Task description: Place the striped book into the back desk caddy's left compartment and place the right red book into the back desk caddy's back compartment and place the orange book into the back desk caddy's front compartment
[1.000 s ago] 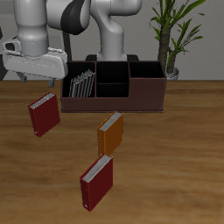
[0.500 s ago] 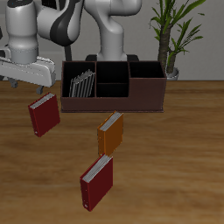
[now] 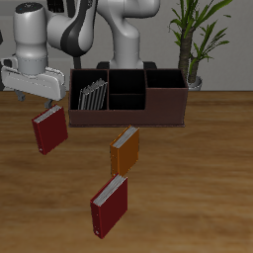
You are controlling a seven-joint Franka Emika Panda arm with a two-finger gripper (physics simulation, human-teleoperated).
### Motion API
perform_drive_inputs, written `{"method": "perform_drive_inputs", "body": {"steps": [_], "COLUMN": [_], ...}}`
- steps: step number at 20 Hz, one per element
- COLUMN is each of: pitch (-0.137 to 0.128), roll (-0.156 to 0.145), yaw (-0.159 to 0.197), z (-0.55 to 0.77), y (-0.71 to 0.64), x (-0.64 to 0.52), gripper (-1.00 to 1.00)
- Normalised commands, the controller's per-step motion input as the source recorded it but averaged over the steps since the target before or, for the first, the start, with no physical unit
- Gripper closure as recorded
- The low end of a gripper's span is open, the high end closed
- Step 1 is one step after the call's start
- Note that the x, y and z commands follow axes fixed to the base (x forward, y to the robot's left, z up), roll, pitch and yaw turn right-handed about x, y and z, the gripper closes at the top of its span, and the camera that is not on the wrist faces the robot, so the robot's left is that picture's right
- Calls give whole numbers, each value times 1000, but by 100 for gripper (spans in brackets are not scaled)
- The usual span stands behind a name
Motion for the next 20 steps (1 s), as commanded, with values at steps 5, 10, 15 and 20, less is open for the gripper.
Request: {"method": "perform_drive_inputs", "body": {"steps": [5, 10, 15, 20], "pitch": [-6, 9, 50, 2], "roll": [-5, 25, 15, -4], "yaw": [-32, -37, -27, -5], "z": [-152, -192, -272, -96], "y": [66, 110, 122, -22], "x": [6, -2, 36, -13], "gripper": [-100, -100, -100, -100]}}
